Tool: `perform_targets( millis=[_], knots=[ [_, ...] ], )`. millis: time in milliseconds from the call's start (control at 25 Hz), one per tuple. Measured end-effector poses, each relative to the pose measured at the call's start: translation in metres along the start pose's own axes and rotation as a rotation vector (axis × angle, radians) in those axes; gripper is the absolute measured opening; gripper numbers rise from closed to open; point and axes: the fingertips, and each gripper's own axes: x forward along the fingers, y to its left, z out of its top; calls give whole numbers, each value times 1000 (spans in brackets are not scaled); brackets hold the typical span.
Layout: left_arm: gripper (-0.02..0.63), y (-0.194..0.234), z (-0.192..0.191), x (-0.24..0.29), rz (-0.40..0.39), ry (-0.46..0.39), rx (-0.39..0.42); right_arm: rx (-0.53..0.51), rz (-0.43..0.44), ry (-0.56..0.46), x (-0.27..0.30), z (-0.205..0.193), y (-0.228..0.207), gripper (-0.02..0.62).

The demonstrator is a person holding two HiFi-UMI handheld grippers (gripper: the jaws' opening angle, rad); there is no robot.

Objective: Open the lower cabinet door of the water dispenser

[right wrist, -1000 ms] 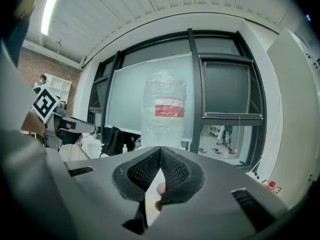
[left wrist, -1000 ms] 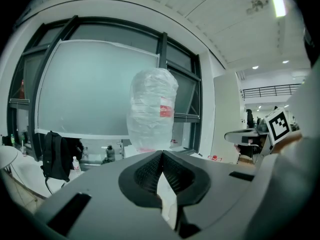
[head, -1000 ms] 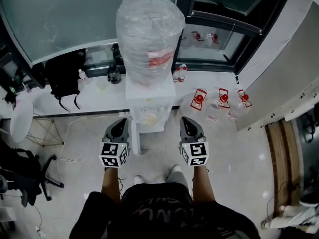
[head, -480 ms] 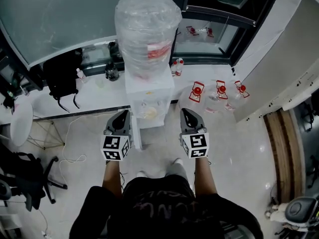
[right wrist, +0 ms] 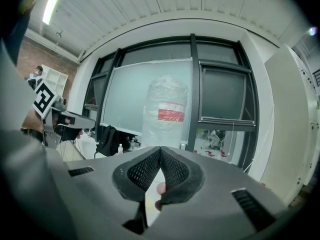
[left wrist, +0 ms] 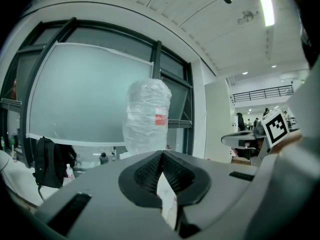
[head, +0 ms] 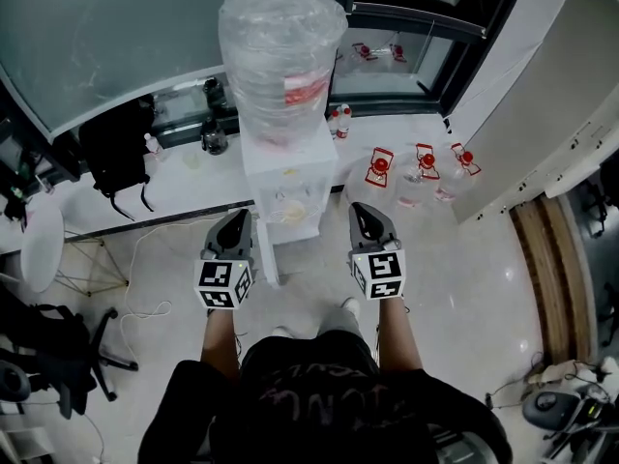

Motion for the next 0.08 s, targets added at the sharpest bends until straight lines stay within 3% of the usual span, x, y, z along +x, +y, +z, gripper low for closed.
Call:
perform_targets(
  millis=[80],
  knots=[
    [10, 1, -2, -1, -1, 2, -4, 17, -3, -9, -1, 1, 0, 12]
  ],
)
